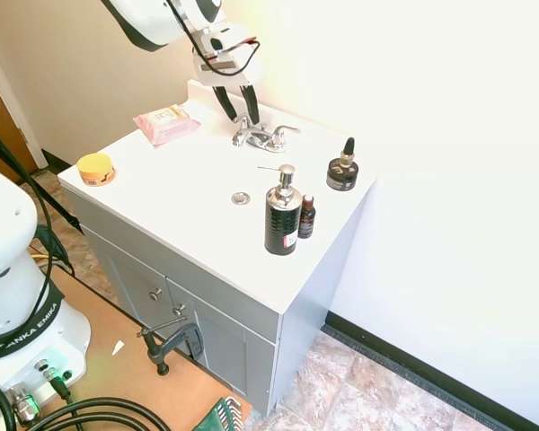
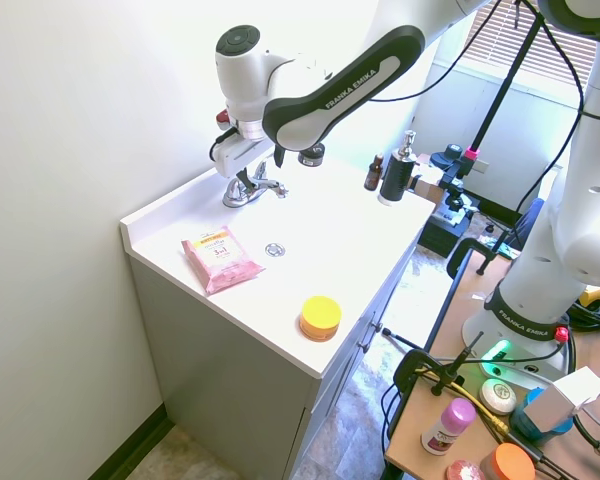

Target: Turn on the hot water

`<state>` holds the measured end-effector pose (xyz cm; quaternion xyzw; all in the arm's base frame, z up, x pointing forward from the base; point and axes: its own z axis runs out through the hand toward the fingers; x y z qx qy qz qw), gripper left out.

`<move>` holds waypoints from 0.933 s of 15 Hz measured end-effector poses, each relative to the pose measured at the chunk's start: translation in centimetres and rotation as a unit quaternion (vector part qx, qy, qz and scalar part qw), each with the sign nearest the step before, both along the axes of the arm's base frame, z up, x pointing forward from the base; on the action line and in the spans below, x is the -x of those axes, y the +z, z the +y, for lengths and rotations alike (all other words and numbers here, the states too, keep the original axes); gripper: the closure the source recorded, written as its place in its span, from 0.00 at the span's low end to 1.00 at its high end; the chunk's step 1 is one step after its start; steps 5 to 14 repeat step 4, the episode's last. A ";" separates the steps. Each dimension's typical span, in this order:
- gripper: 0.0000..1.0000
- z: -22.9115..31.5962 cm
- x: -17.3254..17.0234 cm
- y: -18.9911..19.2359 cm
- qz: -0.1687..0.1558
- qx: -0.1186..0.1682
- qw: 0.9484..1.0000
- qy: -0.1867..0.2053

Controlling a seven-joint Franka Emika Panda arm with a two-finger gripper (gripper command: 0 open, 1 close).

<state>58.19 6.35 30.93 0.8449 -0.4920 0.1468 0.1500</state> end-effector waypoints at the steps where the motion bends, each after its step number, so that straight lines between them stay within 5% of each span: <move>1: 0.00 -0.1 0.1 0.5 0.006 -0.013 1.000 0.005; 4: 0.00 -0.7 2.5 3.8 0.023 -0.081 0.996 0.012; 14: 0.00 -0.7 2.5 3.8 0.023 -0.081 0.996 0.012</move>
